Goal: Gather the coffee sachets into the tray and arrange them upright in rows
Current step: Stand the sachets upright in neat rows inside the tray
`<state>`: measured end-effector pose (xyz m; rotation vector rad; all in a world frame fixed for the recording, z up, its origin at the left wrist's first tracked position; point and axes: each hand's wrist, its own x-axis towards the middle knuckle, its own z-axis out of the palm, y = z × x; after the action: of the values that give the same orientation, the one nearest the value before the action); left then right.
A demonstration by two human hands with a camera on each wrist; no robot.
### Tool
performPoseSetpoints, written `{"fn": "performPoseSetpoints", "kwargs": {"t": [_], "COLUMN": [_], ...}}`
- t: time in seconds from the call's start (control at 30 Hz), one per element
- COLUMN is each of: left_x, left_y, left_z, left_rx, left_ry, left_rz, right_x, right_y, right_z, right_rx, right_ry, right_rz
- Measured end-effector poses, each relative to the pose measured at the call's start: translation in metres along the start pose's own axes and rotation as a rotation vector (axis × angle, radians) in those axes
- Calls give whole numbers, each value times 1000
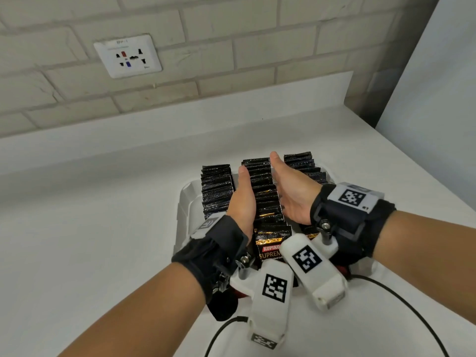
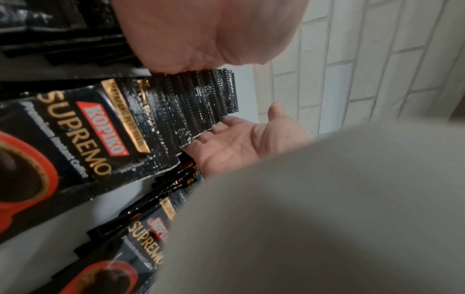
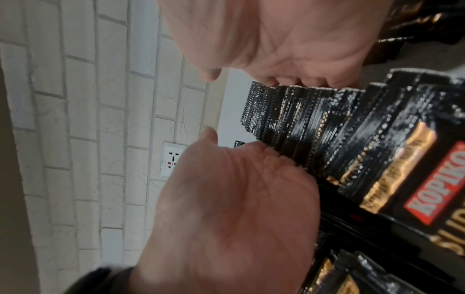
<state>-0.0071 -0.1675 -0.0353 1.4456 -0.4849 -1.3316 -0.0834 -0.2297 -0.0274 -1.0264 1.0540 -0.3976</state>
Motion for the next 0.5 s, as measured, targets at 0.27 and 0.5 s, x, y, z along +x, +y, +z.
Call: {"fn": "performPoseSetpoints", "kwargs": {"t": [0.27, 0.5], "left_x": [7, 7], "left_y": [-1, 1], "left_z": [-3, -1], "left_rx": [-18, -72], "left_ry": [28, -25], "left_rz": [25, 13], "right_x": [12, 25], "right_y": [0, -4], "right_z": [-1, -4], "right_rx": [18, -127], "right_ry": [-10, 68], "right_rz": [-6, -4]}}
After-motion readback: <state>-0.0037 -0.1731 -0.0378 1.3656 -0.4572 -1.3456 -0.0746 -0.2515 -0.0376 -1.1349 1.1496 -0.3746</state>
